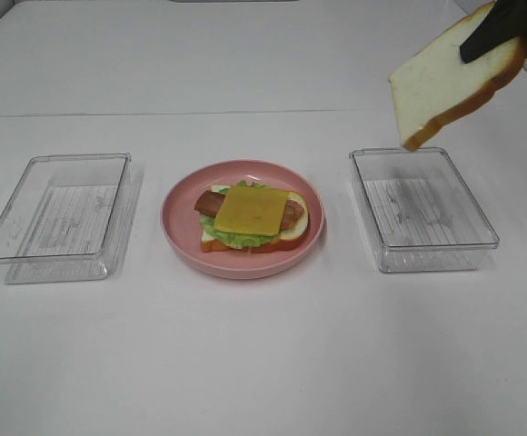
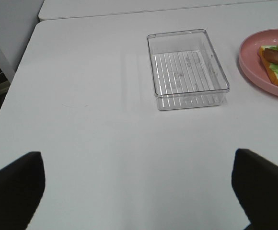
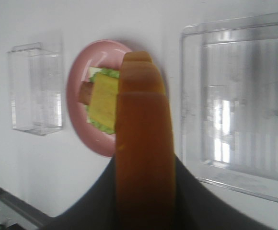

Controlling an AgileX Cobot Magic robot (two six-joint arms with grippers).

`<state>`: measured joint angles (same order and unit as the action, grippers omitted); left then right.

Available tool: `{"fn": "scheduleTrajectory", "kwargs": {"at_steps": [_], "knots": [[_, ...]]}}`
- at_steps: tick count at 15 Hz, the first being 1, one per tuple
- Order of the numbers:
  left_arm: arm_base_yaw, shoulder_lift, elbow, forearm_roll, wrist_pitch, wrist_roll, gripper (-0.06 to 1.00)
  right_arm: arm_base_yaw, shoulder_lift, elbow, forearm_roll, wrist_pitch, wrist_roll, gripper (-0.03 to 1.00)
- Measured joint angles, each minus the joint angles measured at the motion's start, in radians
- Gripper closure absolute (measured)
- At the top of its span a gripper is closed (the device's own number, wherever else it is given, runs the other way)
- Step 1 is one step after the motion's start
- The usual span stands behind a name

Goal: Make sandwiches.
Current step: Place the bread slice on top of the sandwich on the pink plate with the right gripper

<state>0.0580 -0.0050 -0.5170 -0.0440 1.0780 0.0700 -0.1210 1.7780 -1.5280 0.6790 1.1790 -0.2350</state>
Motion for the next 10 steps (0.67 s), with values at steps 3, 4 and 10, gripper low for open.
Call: {"fn": "scheduleTrajectory", "kwargs": {"at_steps": [3, 4, 10], "knots": [[0.000, 0.000, 0.000, 0.000, 0.000, 0.000, -0.04, 0.003, -0.011, 0.119, 0.257, -0.036, -0.142, 0.74], [0.000, 0.000, 0.000, 0.000, 0.000, 0.000, -0.04, 0.016, 0.006, 0.134, 0.323, -0.039, -0.178, 0.74], [0.000, 0.000, 0.000, 0.000, 0.000, 0.000, -0.04, 0.201, 0.258, 0.052, 0.447, -0.090, -0.256, 0.74]]}}
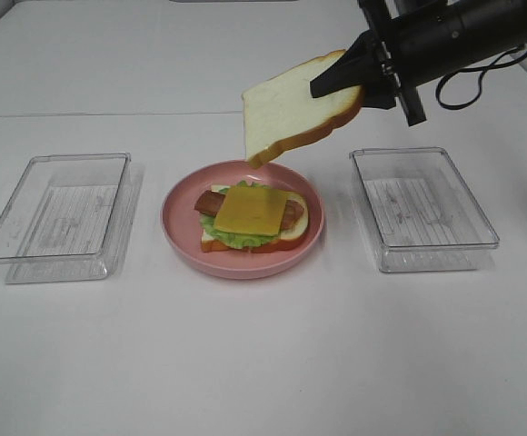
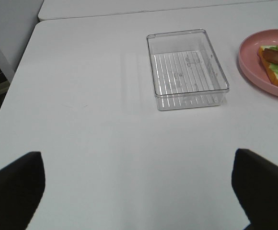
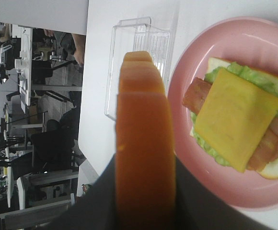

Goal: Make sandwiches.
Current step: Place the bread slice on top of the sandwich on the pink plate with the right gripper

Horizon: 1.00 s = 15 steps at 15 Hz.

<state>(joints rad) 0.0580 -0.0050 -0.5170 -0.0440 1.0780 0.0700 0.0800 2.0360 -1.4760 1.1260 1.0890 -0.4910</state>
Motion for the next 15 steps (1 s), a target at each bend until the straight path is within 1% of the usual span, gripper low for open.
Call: {"fn": "scheduleTrajectory", "kwargs": {"at_steps": [2, 4, 6, 8, 9, 12, 15], "knots": [[0.000, 0.000, 0.000, 0.000, 0.000, 0.000, -0.04, 0.026, 0.052, -0.036, 0.005, -0.021, 0.014, 0.74], [0.000, 0.000, 0.000, 0.000, 0.000, 0.000, -0.04, 0.057, 0.100, -0.044, 0.007, -0.077, 0.025, 0.74], [0.000, 0.000, 0.000, -0.001, 0.000, 0.000, -0.04, 0.086, 0.143, -0.044, 0.042, -0.105, 0.023, 0.74], [0.000, 0.000, 0.000, -0.001, 0.000, 0.000, -0.04, 0.116, 0.175, -0.046, 0.083, -0.106, 0.000, 0.74], [0.000, 0.000, 0.000, -0.001, 0.000, 0.000, -0.04, 0.128, 0.190, -0.046, 0.088, -0.106, -0.004, 0.74], [0.000, 0.000, 0.000, -0.002, 0.000, 0.000, -0.04, 0.135, 0.243, -0.046, 0.088, -0.107, -0.008, 0.74], [0.000, 0.000, 0.000, -0.002, 0.000, 0.000, -0.04, 0.135, 0.249, -0.046, 0.085, -0.118, -0.009, 0.74]]}}
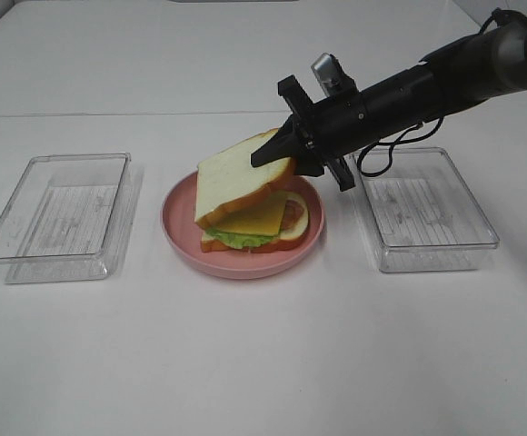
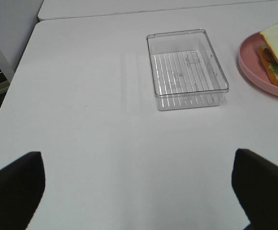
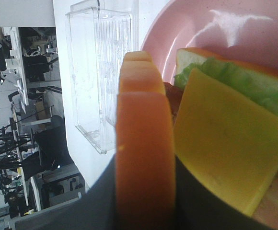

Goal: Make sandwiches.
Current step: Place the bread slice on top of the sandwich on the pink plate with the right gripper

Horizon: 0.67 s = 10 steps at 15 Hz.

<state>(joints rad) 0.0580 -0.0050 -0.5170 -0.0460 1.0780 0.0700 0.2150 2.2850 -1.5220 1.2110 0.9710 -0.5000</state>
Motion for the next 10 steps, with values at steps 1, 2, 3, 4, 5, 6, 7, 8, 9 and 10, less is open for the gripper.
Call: {"fn": "scheduleTrajectory", "kwargs": {"at_steps": [1, 2, 3, 4, 5, 6, 7, 8, 9, 10], "knots": [[0.000, 0.000, 0.000, 0.000, 0.000, 0.000, -0.04, 0.000, 0.000, 0.000, -0.005, -0.014, 0.000, 0.74], [0.000, 0.000, 0.000, 0.000, 0.000, 0.000, -0.04, 0.000, 0.000, 0.000, -0.007, -0.020, 0.000, 0.74], [0.000, 0.000, 0.000, 0.000, 0.000, 0.000, -0.04, 0.000, 0.000, 0.000, -0.007, -0.021, 0.000, 0.74], [0.000, 0.000, 0.000, 0.000, 0.000, 0.000, -0.04, 0.000, 0.000, 0.000, -0.007, -0.021, 0.001, 0.74], [0.000, 0.000, 0.000, 0.000, 0.000, 0.000, -0.04, 0.000, 0.008, 0.000, -0.008, -0.020, 0.004, 0.74], [0.000, 0.000, 0.000, 0.000, 0.000, 0.000, -0.04, 0.000, 0.021, -0.001, -0.020, -0.016, 0.017, 0.74], [0.000, 0.000, 0.000, 0.000, 0.000, 0.000, -0.04, 0.000, 0.026, -0.002, -0.025, -0.013, 0.025, 0.74], [0.000, 0.000, 0.000, 0.000, 0.000, 0.000, -0.04, 0.000, 0.038, -0.002, -0.028, -0.013, 0.029, 0.74], [0.000, 0.000, 0.000, 0.000, 0.000, 0.000, -0.04, 0.000, 0.038, -0.002, -0.028, -0.012, 0.032, 0.74], [0.000, 0.000, 0.000, 0.000, 0.000, 0.000, -0.04, -0.001, 0.038, -0.004, -0.028, -0.006, 0.032, 0.74]]}}
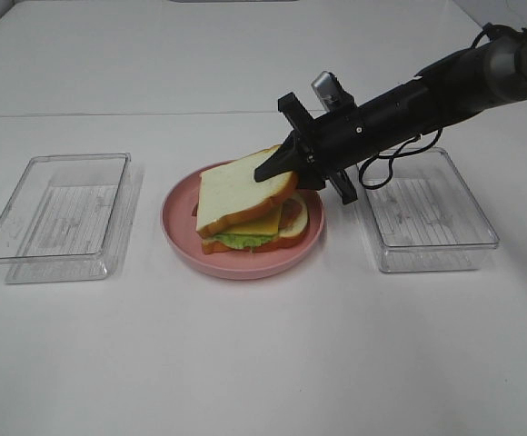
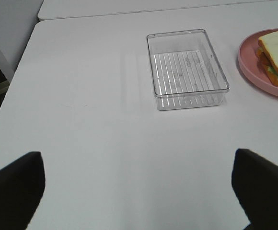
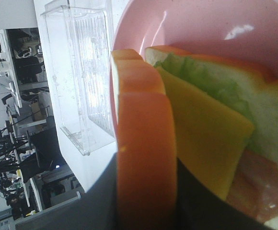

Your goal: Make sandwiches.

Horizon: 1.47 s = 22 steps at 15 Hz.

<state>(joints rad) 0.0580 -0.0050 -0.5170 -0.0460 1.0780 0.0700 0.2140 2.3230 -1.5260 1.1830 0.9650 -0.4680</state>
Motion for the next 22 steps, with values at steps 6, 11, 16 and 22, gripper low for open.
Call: {"fn": "scheduleTrajectory", "kwargs": {"at_steps": [6, 11, 16, 22], "knots": [[0.000, 0.000, 0.000, 0.000, 0.000, 0.000, -0.04, 0.000, -0.007, -0.011, -0.099, 0.002, 0.027, 0.44], [0.000, 0.000, 0.000, 0.000, 0.000, 0.000, -0.04, 0.000, -0.062, -0.027, -0.233, 0.003, 0.055, 0.25], [0.000, 0.000, 0.000, 0.000, 0.000, 0.000, -0.04, 0.000, -0.131, -0.095, -0.476, 0.015, 0.189, 0.24], [0.000, 0.000, 0.000, 0.000, 0.000, 0.000, -0.04, 0.000, -0.256, -0.247, -0.884, 0.087, 0.477, 0.11]]}}
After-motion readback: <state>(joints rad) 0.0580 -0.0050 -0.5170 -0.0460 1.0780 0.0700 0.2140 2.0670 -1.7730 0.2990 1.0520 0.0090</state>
